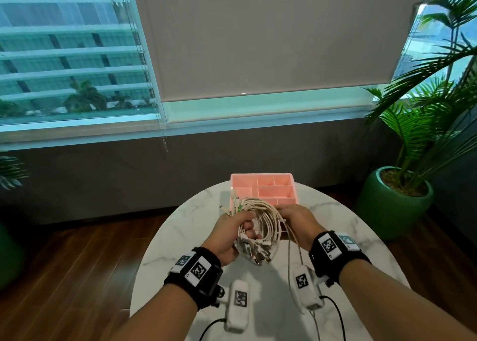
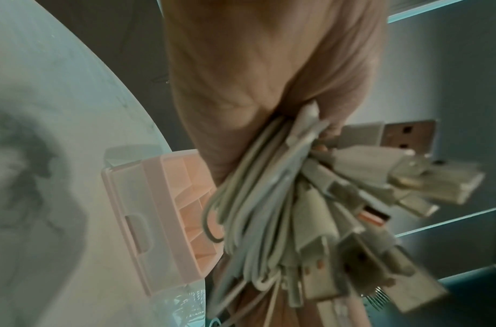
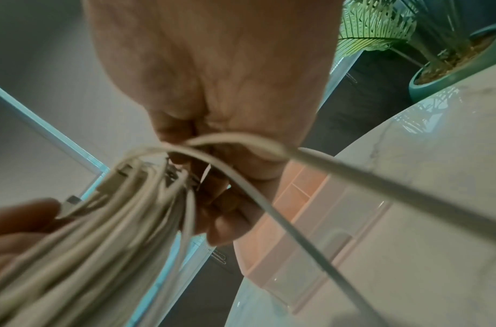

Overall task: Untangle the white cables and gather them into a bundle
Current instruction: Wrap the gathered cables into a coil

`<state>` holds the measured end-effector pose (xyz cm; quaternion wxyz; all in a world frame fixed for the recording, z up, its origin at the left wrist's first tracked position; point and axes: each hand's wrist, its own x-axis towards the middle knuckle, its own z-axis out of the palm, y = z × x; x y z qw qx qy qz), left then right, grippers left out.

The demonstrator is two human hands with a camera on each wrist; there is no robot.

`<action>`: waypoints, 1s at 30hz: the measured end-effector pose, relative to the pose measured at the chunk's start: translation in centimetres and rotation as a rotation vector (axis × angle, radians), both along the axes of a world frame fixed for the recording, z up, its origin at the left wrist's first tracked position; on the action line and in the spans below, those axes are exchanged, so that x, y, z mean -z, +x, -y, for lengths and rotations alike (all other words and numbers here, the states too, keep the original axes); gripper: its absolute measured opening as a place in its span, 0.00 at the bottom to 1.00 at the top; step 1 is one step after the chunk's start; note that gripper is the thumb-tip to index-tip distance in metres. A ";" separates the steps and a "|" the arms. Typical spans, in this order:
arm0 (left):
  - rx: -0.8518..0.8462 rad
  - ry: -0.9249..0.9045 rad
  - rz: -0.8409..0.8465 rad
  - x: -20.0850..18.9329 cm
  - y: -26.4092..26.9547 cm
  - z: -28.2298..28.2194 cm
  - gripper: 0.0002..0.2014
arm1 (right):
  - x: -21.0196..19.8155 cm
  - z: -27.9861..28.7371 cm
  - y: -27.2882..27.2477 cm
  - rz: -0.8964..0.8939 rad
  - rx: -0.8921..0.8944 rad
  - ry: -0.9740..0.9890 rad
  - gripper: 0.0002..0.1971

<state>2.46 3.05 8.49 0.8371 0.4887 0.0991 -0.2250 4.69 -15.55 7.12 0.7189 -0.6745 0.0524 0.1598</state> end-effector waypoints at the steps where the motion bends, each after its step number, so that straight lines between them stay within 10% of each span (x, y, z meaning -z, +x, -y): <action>1: -0.028 0.006 -0.004 0.0 0.2 0.0 0.09 | 0.1 -0.1 -0.1 -0.015 0.011 0.020 0.16; 9: -0.059 -0.033 -0.055 -0.1 0.8 -0.5 0.13 | 1.0 -0.9 -1.0 0.046 -0.092 -0.029 0.15; 18: -0.049 -0.070 -0.105 -0.5 0.7 -1.9 0.12 | 0.2 1.5 0.0 0.345 -0.057 -0.594 0.16; 30: 0.006 -0.066 -0.109 -0.8 0.2 -1.5 0.10 | -1.1 2.2 0.6 0.331 -0.081 -0.446 0.11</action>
